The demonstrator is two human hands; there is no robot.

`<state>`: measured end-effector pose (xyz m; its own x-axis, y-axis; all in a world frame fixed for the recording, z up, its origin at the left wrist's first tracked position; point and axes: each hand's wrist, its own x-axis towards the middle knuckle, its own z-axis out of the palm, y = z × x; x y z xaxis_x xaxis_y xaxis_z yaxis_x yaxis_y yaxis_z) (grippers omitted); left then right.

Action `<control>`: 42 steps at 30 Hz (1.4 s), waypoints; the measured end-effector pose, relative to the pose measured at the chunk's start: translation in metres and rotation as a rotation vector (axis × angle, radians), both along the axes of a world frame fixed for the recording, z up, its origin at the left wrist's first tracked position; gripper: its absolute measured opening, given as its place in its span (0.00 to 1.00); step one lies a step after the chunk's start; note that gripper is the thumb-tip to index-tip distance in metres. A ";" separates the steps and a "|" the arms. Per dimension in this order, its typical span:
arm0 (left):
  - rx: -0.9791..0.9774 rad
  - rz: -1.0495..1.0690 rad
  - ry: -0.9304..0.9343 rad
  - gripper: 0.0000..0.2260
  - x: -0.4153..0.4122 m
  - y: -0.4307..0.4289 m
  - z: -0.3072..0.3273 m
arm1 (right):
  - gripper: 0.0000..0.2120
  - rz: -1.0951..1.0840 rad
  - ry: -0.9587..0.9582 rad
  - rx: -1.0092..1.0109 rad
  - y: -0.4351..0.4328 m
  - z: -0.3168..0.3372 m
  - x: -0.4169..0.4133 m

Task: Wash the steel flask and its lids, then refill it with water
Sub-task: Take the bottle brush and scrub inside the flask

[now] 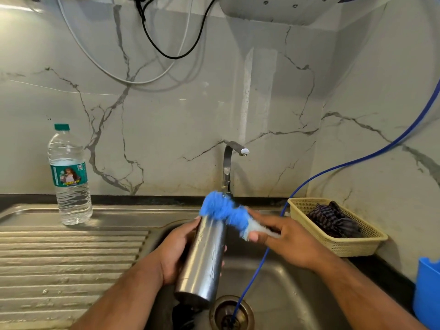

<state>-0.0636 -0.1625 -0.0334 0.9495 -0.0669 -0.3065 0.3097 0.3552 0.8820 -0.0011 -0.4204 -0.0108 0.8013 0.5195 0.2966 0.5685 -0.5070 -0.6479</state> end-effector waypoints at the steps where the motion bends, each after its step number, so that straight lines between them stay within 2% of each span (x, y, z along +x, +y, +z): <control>1: 0.010 0.016 -0.017 0.29 -0.001 0.000 0.001 | 0.27 0.099 0.083 -0.057 0.000 0.002 -0.004; 3: 0.021 0.073 -0.036 0.24 -0.002 0.001 0.000 | 0.27 0.292 0.238 -0.173 0.001 0.011 -0.016; 4: 0.023 0.099 -0.041 0.23 -0.001 0.002 0.000 | 0.26 0.331 0.253 -0.184 0.002 0.012 -0.018; 8: -0.029 0.140 -0.045 0.31 0.003 0.003 0.002 | 0.27 0.122 0.068 -0.034 0.003 0.007 -0.012; 10: -0.044 0.150 -0.042 0.32 0.004 0.003 0.002 | 0.27 0.194 0.131 -0.052 0.002 0.006 -0.012; 13: -0.031 0.178 -0.048 0.28 0.001 0.006 0.002 | 0.27 0.355 0.262 -0.146 0.003 0.009 -0.018; 17: -0.121 0.225 -0.036 0.32 0.001 0.005 0.002 | 0.26 0.185 0.142 -0.034 0.002 0.007 -0.012; 21: -0.122 0.266 -0.041 0.27 0.005 0.010 -0.003 | 0.25 0.327 0.336 -0.085 -0.004 0.008 -0.014; 25: -0.137 0.330 -0.016 0.25 0.005 0.006 -0.004 | 0.25 0.245 0.266 -0.018 -0.003 0.006 -0.010; 29: -0.140 0.328 -0.024 0.23 0.002 0.004 -0.003 | 0.25 0.345 0.410 -0.066 -0.006 0.005 -0.013; 34: -0.120 0.287 -0.015 0.25 -0.004 -0.001 0.004 | 0.23 0.170 0.238 0.009 0.001 0.006 -0.012; 38: -0.099 0.238 -0.027 0.27 -0.007 0.001 0.005 | 0.26 0.312 0.380 -0.072 -0.003 0.009 -0.019; 40: -0.100 0.209 -0.027 0.29 -0.009 0.000 0.009 | 0.25 0.285 0.338 -0.021 0.002 0.009 -0.020; 42: -0.104 0.183 -0.025 0.31 -0.010 -0.002 0.013 | 0.24 0.170 0.235 0.074 0.006 0.007 -0.017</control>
